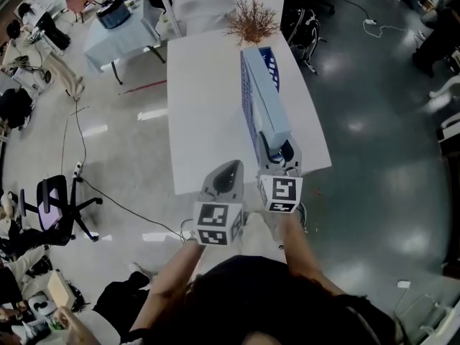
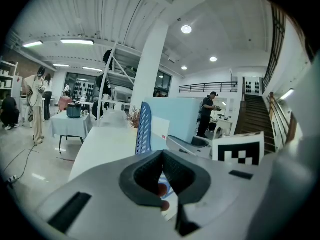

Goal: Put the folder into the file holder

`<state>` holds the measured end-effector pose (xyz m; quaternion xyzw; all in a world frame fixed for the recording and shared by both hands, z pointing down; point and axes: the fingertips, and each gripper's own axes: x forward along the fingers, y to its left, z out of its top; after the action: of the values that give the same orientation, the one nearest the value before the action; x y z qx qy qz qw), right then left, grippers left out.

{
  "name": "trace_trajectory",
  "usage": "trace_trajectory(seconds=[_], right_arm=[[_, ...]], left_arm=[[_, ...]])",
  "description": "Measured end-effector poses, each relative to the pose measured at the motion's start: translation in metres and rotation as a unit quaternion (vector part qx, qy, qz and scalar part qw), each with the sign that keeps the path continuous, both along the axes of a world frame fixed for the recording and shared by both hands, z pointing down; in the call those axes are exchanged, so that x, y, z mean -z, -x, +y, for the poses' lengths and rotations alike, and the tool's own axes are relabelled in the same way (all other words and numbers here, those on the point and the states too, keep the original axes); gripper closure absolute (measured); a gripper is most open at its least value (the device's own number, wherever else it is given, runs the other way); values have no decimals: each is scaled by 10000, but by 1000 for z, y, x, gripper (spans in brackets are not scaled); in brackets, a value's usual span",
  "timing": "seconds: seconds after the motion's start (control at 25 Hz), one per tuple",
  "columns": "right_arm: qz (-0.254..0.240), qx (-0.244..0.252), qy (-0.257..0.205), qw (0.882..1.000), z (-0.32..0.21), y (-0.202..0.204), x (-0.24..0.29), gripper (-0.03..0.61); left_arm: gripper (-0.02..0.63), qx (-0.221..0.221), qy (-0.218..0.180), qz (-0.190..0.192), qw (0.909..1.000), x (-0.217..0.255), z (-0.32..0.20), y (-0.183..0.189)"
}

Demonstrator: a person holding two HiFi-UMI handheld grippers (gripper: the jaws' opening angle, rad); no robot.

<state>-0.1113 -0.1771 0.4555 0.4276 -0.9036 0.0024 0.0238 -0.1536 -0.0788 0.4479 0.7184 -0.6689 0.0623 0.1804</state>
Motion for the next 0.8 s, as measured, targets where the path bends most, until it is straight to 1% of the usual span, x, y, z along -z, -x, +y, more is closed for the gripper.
trace_trajectory(seconds=[0.4, 0.8], right_arm=[[49, 88, -33, 9999, 11, -10, 5, 388], [-9, 259, -176, 9995, 26, -22, 26, 388]], left_arm=[[607, 61, -92, 13, 9999, 9, 2, 0], [607, 48, -194, -25, 9998, 19, 2, -11]])
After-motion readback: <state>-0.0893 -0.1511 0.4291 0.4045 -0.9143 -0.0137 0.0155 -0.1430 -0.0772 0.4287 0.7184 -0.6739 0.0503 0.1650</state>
